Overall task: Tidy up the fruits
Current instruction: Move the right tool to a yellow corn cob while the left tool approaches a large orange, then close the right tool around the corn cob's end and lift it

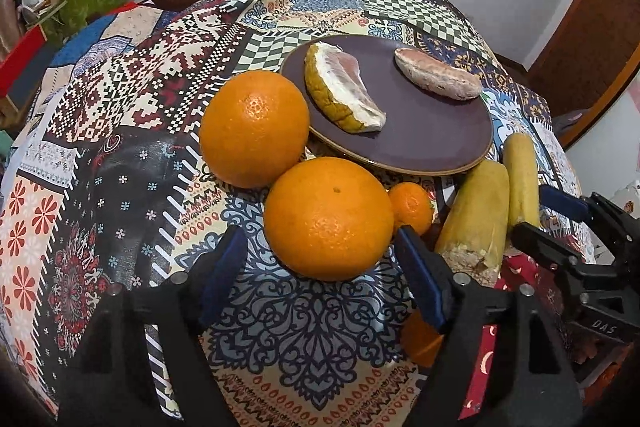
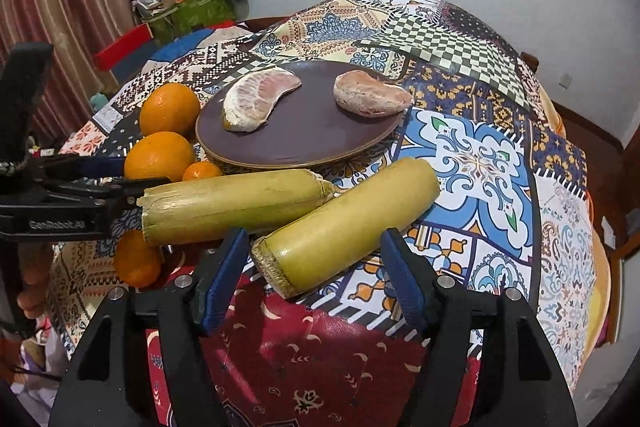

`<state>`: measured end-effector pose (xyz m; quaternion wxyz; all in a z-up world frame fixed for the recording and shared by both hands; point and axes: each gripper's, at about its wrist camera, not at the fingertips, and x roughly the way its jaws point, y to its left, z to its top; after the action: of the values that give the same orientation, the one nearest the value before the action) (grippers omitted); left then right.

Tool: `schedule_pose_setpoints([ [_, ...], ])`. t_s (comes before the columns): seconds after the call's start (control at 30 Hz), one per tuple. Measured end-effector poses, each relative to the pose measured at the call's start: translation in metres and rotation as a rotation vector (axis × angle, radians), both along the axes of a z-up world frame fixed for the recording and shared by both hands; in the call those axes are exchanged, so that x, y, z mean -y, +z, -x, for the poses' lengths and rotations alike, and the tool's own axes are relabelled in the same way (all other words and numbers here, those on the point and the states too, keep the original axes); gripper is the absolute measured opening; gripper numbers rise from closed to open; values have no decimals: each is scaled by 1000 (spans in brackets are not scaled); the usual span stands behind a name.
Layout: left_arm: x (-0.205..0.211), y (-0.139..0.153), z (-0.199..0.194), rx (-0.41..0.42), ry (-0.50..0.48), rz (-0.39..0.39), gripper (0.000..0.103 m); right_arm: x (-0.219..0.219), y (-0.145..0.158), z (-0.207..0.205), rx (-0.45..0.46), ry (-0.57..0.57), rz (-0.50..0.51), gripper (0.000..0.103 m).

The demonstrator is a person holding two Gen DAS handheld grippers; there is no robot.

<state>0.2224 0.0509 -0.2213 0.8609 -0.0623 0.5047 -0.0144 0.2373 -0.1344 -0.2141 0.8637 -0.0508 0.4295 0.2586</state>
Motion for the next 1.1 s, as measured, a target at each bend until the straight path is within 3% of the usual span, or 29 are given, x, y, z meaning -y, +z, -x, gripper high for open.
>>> schedule_pose_setpoints([
  [0.17,-1,3,2,-1,-17,37,62,12,2,5,-13,5,-7,50],
  [0.6,-16,21,33,40,-9,-10,61,41,14,9,5,-42,26,49],
  [1.0,-20,18,43,44,1,-13,61,15,-8,-15,-75,-65,-5,53],
  [1.1,-21,17,43,46,3,-4,61,17,-7,-13,-69,-72,-11,50],
])
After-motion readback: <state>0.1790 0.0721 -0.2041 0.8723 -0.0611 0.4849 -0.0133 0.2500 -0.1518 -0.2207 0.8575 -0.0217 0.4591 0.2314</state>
